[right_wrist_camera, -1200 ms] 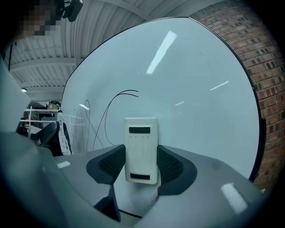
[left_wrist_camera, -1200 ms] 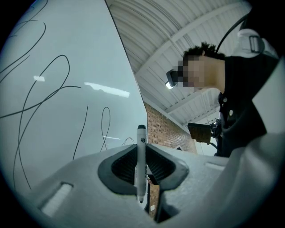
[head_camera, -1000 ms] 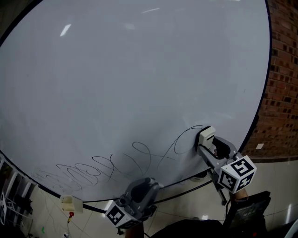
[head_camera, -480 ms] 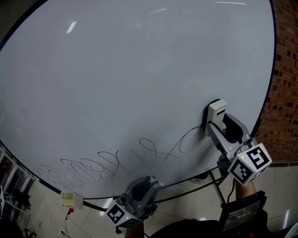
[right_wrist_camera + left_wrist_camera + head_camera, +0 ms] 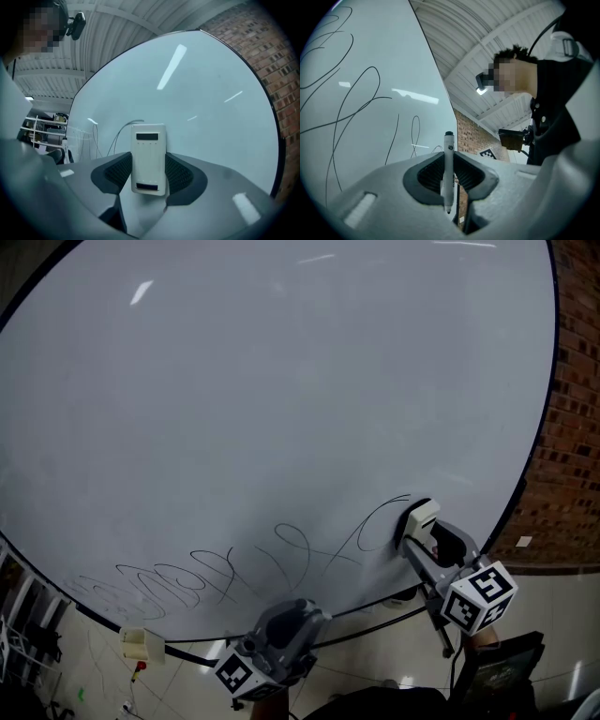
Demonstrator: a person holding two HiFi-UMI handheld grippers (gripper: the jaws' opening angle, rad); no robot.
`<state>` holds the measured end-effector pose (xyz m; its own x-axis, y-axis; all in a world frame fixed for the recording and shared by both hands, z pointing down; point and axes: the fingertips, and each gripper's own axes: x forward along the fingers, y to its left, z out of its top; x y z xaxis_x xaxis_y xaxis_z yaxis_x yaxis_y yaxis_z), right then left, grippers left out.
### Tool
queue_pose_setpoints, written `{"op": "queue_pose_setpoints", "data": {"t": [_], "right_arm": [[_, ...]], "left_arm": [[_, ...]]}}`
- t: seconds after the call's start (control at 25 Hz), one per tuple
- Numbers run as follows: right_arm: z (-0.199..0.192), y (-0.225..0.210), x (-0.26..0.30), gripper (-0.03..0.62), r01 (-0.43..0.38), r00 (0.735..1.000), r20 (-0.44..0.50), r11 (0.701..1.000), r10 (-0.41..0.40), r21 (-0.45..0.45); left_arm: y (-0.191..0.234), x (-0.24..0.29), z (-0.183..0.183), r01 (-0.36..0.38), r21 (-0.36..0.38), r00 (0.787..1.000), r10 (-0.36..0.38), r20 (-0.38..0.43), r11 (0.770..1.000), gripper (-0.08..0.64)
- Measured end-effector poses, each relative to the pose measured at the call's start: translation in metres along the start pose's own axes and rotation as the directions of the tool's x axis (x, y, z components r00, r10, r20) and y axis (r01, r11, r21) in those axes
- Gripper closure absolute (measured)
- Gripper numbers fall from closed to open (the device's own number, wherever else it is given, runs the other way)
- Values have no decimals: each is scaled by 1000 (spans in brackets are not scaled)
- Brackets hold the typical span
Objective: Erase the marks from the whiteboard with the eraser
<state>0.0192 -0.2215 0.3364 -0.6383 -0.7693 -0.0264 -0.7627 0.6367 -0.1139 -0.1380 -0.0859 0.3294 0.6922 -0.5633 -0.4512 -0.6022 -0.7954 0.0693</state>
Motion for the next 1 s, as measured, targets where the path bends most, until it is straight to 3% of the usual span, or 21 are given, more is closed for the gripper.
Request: {"op": "queue_pose_setpoints", "data": {"t": [0.16, 0.32, 0.48, 0.68, 0.88, 1.0], "right_arm": [[-46, -3, 0, 367, 9, 997, -83, 999, -5, 45], [-50, -6, 0, 367, 26, 994, -111, 999, -24, 22], [-18, -1, 0, 367, 27, 998, -48, 1000, -28, -8], [45, 7, 0, 367, -23, 999, 46, 998, 25, -51], [108, 14, -1, 365, -14, 983, 180, 993, 35, -118], [124, 15, -3, 365, 3, 973, 231, 991, 27, -131]], "left_arm": [[-1, 6, -4, 12, -1, 1000, -12, -14, 1000, 499], [-4, 10, -2, 25, 4, 1000, -25, -13, 1000, 499], [-4, 8, 0, 21, 10, 1000, -21, -12, 1000, 499], [-4, 6, 4, 11, 20, 1000, -11, 0, 1000, 499], [-2, 2, 10, 2, 29, 1000, -2, 16, 1000, 499], [-2, 0, 11, -7, 29, 1000, 6, 24, 1000, 499]]}}
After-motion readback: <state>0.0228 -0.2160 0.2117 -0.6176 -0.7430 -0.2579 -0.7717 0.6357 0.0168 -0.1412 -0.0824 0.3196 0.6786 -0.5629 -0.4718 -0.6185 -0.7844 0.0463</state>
